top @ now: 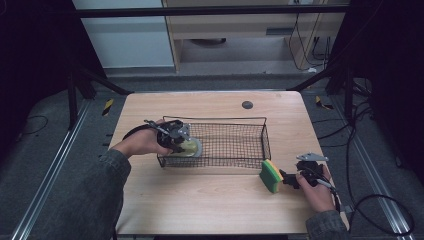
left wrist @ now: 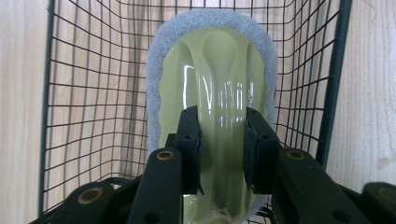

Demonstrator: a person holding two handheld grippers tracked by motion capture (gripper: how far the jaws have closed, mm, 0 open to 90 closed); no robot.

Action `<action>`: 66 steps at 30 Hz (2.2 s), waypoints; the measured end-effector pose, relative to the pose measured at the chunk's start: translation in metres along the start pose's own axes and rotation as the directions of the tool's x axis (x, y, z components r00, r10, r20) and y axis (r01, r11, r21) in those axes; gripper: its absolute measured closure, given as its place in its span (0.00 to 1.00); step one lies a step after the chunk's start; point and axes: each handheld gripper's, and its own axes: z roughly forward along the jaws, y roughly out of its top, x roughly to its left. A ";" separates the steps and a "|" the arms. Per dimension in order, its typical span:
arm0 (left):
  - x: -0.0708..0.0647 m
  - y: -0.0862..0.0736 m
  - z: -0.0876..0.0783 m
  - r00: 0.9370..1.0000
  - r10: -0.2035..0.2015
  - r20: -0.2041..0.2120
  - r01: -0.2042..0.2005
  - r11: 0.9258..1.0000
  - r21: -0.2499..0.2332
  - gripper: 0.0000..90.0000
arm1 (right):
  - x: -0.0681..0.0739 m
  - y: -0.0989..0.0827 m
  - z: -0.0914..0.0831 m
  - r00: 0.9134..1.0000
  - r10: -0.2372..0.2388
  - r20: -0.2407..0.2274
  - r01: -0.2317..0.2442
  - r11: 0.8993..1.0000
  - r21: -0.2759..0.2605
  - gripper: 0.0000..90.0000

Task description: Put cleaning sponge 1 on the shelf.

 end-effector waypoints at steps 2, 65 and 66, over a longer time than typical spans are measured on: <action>0.000 0.000 0.002 1.000 0.002 0.002 -0.002 1.000 0.005 0.78 | 0.000 0.000 0.000 1.000 -0.003 0.002 0.003 1.000 0.000 0.01; -0.056 -0.024 -0.048 0.841 -0.508 -0.188 0.373 0.795 -0.479 0.07 | 0.002 0.000 -0.001 1.000 0.021 0.007 -0.021 1.000 0.001 0.01; -0.061 -0.030 -0.048 0.823 -0.535 -0.189 0.386 0.772 -0.505 0.06 | 0.002 0.000 -0.001 1.000 0.022 0.007 -0.022 1.000 0.003 0.01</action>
